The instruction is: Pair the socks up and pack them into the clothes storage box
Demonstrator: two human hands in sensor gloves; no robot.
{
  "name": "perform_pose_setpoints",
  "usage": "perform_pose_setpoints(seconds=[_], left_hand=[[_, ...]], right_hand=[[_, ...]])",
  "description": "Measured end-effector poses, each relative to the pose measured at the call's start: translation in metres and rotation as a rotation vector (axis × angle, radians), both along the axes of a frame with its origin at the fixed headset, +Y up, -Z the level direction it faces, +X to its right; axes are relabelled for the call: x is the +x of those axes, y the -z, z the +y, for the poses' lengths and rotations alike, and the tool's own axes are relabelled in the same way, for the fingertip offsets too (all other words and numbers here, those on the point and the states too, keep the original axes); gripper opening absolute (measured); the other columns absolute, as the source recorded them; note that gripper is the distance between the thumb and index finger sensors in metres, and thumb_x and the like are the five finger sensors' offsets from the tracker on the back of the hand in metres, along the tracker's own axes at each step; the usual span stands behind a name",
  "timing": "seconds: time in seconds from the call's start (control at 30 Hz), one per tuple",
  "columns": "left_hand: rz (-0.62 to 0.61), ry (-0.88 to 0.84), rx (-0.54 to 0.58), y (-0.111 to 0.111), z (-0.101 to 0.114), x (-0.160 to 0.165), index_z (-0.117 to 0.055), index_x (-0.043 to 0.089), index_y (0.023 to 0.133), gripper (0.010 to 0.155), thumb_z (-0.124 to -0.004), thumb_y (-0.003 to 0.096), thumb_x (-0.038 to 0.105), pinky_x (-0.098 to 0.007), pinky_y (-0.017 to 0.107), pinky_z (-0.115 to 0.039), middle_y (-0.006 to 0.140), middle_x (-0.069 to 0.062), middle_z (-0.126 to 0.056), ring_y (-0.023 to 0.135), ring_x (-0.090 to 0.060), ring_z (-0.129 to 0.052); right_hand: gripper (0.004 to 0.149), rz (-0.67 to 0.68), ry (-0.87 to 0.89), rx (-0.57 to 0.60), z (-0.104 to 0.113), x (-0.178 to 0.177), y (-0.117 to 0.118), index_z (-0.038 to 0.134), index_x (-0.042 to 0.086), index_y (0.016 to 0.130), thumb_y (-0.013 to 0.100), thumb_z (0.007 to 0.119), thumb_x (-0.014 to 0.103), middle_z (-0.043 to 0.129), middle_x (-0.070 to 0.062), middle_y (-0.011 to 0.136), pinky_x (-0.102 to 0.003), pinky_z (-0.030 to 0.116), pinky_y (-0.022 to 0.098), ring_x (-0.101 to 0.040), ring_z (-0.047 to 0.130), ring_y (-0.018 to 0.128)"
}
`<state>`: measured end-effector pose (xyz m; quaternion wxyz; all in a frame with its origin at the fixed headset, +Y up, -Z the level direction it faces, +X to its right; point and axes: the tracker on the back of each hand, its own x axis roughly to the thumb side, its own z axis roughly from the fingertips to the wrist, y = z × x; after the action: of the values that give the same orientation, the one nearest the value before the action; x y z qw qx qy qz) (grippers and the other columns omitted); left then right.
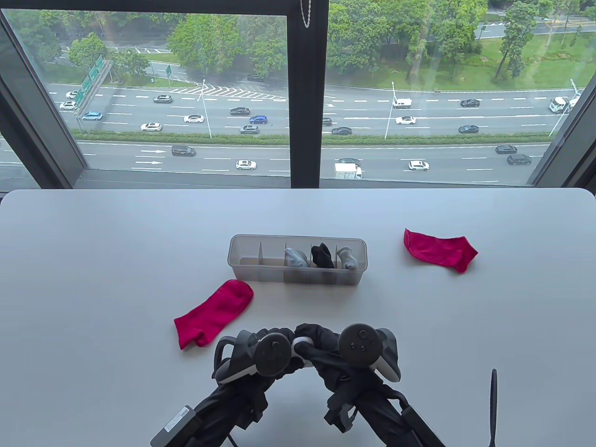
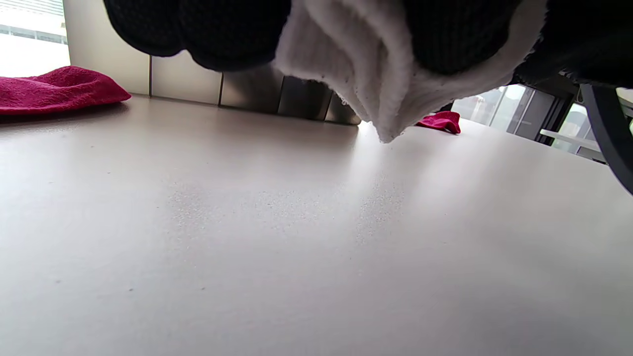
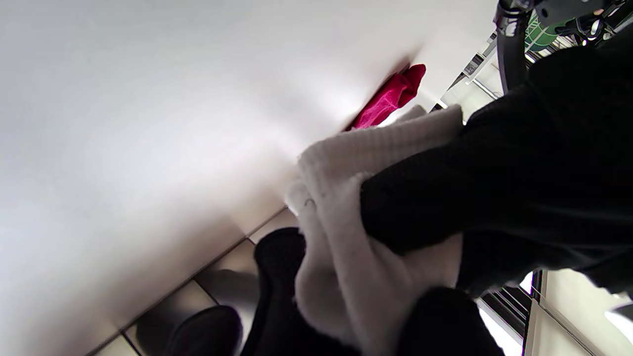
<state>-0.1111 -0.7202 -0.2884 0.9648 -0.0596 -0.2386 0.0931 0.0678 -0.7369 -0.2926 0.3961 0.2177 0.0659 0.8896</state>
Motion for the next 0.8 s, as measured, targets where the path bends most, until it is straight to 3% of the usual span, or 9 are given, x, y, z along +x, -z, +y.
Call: perform_pose_setpoints(seconds=[0.07,0.17,0.23,0.33,0.4,0.5,0.6,0.73,0.8], left_hand=[[0.001,-0.007,-0.024,0.002,0.001,-0.002,-0.070,0.011,0.084,0.051,-0.079,0.0480,0.046,-0.057,0.055,-0.078,0.061,-0.009,-0.088,0.048,-0.026,-0.092],[-0.011,-0.024,-0.090,0.004,0.000,-0.007,-0.073,0.010,0.082,0.048,-0.077,0.0491,0.046,-0.056,0.052,-0.082,0.057,-0.008,-0.091,0.044,-0.024,-0.095],[0.002,-0.049,-0.058,0.004,0.000,-0.008,-0.073,0.010,0.083,0.050,-0.077,0.0489,0.046,-0.058,0.055,-0.080,0.061,-0.008,-0.092,0.048,-0.027,-0.097],[0.030,-0.058,0.064,-0.001,0.003,-0.006,-0.057,0.008,0.101,0.068,-0.077,0.0476,0.046,-0.066,0.068,-0.065,0.095,-0.020,-0.078,0.082,-0.043,-0.085],[0.009,-0.083,0.108,-0.004,0.007,-0.003,-0.050,0.011,0.104,0.069,-0.077,0.0489,0.043,-0.067,0.071,-0.059,0.103,-0.019,-0.066,0.089,-0.044,-0.075],[-0.011,-0.069,0.119,-0.006,0.007,0.000,-0.058,0.006,0.100,0.061,-0.072,0.0513,0.040,-0.063,0.067,-0.068,0.087,-0.019,-0.080,0.072,-0.037,-0.088],[-0.014,-0.093,0.076,-0.003,0.008,-0.003,-0.059,0.004,0.097,0.060,-0.067,0.0513,0.042,-0.061,0.061,-0.072,0.075,-0.017,-0.084,0.059,-0.031,-0.090],[-0.024,-0.108,0.080,-0.003,0.008,-0.004,-0.064,0.006,0.093,0.060,-0.069,0.0495,0.047,-0.057,0.054,-0.077,0.064,-0.014,-0.087,0.047,-0.027,-0.091],[-0.024,-0.104,0.066,-0.002,0.009,-0.003,-0.059,0.008,0.097,0.063,-0.071,0.0493,0.048,-0.060,0.060,-0.072,0.072,-0.014,-0.084,0.056,-0.030,-0.088]], right_hand=[[0.052,0.030,0.007,-0.047,-0.002,-0.002,0.000,0.057,0.012,0.104,0.060,0.065,0.038,0.082,-0.010,0.089,-0.065,0.051,0.073,-0.026,0.086,0.080],[0.059,0.078,0.003,-0.047,0.001,-0.005,0.000,0.044,0.024,0.109,0.058,0.073,0.034,0.056,-0.010,0.111,-0.068,0.045,0.074,-0.036,0.066,0.099],[0.053,0.043,-0.024,0.003,0.004,-0.004,0.000,0.055,0.023,0.105,0.057,0.074,0.036,0.073,-0.009,0.101,-0.064,0.051,0.075,-0.027,0.081,0.089],[0.051,-0.016,0.003,-0.005,0.004,0.001,0.002,0.058,0.014,0.103,0.059,0.069,0.037,0.083,-0.013,0.087,-0.059,0.056,0.074,-0.024,0.090,0.074],[0.051,-0.047,0.021,-0.016,0.000,0.006,0.003,0.059,0.009,0.102,0.060,0.064,0.038,0.087,-0.011,0.080,-0.057,0.060,0.073,-0.021,0.094,0.066],[0.053,-0.017,0.049,-0.027,0.002,0.007,0.002,0.054,0.011,0.104,0.060,0.063,0.038,0.082,-0.012,0.086,-0.062,0.054,0.073,-0.024,0.089,0.074],[0.064,0.072,0.036,-0.042,0.005,0.002,0.001,0.037,0.020,0.112,0.059,0.069,0.038,0.051,-0.014,0.114,-0.067,0.046,0.074,-0.038,0.065,0.100],[0.055,-0.017,0.006,0.030,0.007,0.005,0.001,0.057,0.015,0.105,0.057,0.069,0.038,0.081,-0.012,0.092,-0.060,0.054,0.075,-0.024,0.088,0.081],[0.054,-0.035,0.044,0.012,0.005,0.007,0.000,0.058,0.010,0.104,0.059,0.065,0.039,0.085,-0.011,0.085,-0.059,0.057,0.074,-0.022,0.091,0.073]])
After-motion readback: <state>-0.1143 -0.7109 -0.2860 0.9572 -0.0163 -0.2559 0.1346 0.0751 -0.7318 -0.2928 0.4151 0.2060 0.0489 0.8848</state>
